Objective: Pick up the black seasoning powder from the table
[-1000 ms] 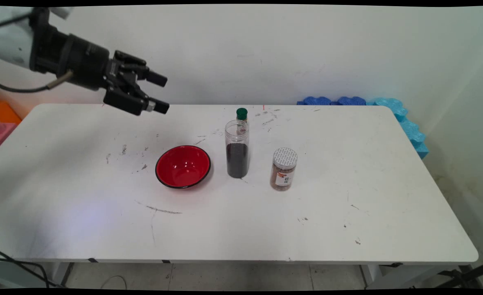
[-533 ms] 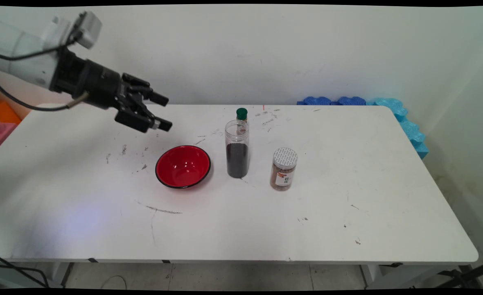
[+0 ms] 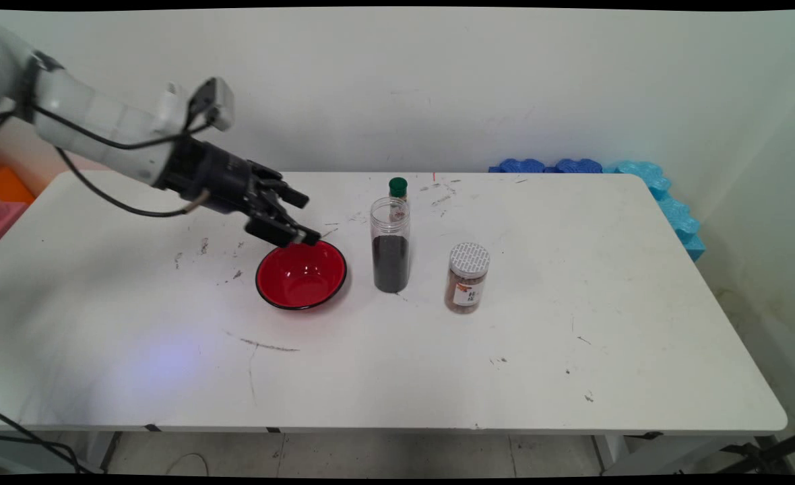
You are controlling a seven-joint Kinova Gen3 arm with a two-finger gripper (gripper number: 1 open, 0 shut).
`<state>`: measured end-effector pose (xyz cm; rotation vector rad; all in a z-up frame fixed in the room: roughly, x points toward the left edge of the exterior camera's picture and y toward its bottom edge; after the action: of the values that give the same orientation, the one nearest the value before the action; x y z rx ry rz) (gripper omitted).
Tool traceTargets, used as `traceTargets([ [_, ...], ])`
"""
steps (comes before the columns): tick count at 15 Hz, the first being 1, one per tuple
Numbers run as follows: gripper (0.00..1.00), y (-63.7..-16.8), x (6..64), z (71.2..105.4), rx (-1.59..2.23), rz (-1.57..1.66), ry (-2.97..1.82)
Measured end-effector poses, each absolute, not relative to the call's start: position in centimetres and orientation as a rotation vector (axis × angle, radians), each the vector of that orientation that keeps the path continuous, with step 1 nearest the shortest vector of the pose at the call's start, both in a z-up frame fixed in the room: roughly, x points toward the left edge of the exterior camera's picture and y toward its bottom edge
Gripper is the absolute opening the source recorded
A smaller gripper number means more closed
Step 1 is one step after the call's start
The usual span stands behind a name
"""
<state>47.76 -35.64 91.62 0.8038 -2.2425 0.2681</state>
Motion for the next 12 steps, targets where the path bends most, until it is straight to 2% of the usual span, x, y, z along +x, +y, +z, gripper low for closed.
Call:
traceTargets([
  [12,1.00,-40.9,42.0,86.0,0.818,0.274,-2.234],
])
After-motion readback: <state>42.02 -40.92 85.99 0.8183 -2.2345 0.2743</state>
